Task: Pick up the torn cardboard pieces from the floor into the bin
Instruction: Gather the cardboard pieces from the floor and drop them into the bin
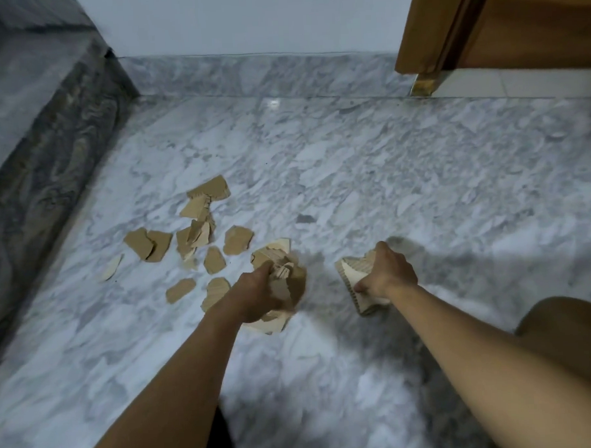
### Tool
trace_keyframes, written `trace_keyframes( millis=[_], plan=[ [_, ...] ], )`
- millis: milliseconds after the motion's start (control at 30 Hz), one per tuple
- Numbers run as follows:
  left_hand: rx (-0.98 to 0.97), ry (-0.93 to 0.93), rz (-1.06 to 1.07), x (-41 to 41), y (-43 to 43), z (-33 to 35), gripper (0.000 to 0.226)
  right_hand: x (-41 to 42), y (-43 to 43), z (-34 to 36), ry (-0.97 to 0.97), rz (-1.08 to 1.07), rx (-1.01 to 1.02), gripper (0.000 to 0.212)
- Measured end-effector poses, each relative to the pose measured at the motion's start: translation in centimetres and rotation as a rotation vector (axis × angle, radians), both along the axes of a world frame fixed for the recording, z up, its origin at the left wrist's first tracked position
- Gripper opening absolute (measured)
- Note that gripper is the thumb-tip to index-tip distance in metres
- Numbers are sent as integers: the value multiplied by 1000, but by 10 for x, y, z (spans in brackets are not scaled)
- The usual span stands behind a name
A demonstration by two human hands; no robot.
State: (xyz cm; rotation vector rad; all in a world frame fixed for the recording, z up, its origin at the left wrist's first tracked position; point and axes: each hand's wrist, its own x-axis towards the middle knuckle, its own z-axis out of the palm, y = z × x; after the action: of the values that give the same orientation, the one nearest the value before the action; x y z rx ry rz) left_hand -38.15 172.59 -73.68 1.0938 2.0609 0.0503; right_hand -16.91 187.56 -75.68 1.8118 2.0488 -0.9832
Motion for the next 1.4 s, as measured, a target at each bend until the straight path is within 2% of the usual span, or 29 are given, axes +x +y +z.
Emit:
trace_keyframes(
  millis=[100, 167, 233, 333, 467, 600, 667, 767, 833, 933, 1067, 1133, 1267, 1400],
  plan=[
    [150, -49, 136, -12, -5, 21, 89, -6, -2, 3, -9, 73, 66, 81],
    [203, -35, 204, -28, -14, 33, 73, -12, -3, 6, -20, 116, 83, 75],
    [160, -16, 252, -46, -27, 40, 63, -17, -4, 10, -30, 128, 73, 65],
    [13, -3, 255, -63, -47, 45, 74, -18, -3, 14, -63, 119, 34, 62],
    [-99, 85, 99, -66, -60, 28, 78, -14, 3, 21, -116, 83, -98, 80],
    [-70, 117, 25, -67, -63, -4, 121, -13, -1, 13, -135, 81, -69, 79],
    [-23, 132, 18, -74, -64, -15, 127, -18, -7, 6, -155, 127, 26, 69],
    [5, 114, 4, -79, -63, -21, 111, -23, -13, 7, -206, 190, 67, 63],
    [-3, 97, 26, -78, -63, -23, 99, -23, -9, 10, -224, 180, 6, 75],
    [-15, 74, 46, -85, -62, -26, 94, -26, -4, 14, -220, 123, -86, 92],
    [0, 2, 32, -92, -60, -32, 86, -18, -10, 12, -185, 49, -72, 97],
    [15, -40, 39, -98, -63, -29, 84, -19, -17, 13, -148, 49, -35, 95],
    [39, -187, 82, -110, -59, -6, 77, -28, -26, 26, 28, 97, -96, 97],
    [151, -253, 139, -116, -46, 21, 63, -57, -33, 44, 170, 149, -136, 108]
  ],
)
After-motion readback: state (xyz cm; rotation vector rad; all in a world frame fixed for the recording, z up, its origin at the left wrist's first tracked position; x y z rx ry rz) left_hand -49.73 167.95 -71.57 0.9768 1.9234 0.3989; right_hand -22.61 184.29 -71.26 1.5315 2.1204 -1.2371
